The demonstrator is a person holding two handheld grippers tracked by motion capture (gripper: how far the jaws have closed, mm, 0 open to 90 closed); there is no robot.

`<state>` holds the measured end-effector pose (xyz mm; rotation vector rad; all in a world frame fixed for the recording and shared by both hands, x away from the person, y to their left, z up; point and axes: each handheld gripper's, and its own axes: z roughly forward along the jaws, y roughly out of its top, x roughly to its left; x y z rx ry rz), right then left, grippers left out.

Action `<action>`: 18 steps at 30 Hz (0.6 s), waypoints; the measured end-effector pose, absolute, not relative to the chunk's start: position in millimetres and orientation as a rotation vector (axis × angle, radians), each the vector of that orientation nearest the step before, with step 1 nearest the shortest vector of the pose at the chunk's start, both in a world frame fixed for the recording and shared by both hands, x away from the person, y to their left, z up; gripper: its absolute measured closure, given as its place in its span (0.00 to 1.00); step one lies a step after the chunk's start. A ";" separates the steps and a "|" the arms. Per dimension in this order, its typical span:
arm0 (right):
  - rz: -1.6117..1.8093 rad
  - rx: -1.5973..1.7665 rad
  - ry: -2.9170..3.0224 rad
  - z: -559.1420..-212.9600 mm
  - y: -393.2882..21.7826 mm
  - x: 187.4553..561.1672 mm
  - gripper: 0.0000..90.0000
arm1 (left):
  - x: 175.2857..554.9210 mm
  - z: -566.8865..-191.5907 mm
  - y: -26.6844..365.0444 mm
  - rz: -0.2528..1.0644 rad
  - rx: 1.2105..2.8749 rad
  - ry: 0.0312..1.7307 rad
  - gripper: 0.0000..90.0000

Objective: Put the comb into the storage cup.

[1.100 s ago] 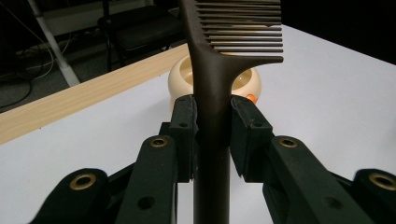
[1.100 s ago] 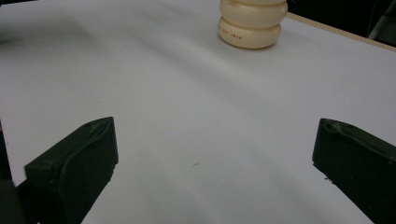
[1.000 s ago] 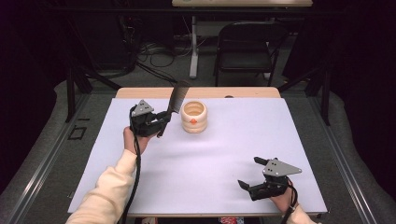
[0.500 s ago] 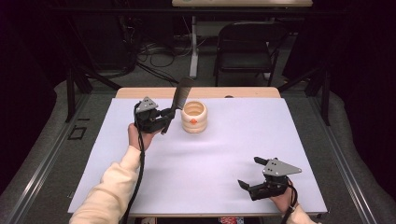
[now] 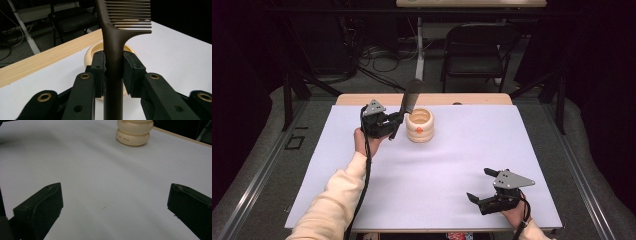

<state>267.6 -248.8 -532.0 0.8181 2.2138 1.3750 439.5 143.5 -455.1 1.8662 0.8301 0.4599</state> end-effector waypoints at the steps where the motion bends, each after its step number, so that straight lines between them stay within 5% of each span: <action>1: 1.375 0.818 2.214 -532.0 -248.7 267.5 0.00 | 440.0 -454.4 143.1 0.461 1.864 0.828 0.80; 18: 1.375 0.819 2.215 -532.1 -249.2 267.6 0.00 | 449.7 -442.1 134.4 0.473 1.851 0.812 0.80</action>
